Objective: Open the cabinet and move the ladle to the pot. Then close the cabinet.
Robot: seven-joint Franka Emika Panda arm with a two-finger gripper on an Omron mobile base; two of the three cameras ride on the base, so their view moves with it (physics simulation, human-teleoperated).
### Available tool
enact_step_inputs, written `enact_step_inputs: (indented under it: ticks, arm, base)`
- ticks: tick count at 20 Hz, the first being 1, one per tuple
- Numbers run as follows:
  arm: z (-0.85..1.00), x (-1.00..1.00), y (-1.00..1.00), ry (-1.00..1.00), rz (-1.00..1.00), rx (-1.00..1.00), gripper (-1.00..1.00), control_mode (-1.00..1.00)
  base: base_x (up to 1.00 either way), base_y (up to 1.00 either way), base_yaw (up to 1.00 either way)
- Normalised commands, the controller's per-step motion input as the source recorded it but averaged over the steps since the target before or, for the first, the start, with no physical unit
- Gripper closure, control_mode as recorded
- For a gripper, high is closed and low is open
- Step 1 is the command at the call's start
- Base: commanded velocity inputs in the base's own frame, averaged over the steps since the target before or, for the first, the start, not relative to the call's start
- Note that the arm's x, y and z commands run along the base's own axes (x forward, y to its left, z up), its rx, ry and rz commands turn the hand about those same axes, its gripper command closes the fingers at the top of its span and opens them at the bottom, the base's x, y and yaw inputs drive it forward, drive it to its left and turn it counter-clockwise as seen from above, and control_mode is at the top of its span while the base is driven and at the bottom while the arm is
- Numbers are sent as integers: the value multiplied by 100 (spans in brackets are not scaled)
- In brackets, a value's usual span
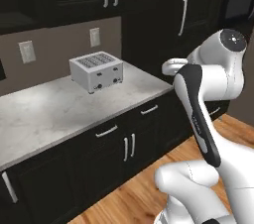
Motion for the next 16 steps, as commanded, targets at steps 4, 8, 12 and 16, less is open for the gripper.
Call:
enact_step_inputs:
  ticks: [4, 8, 12, 16]
  arm:
    - [0, 0, 0, 0, 0, 0, -100, 100]
    - [0, 0, 0, 0, 0, 0, -100, 100]
    - [0, 0, 0, 0, 0, 0, -100, 100]
    - [0, 0, 0, 0, 0, 0, -100, 100]
  base:
    - [-8, 0, 37]
    - [-5, 0, 36]
    - [0, 0, 34]
    - [1, 0, 29]
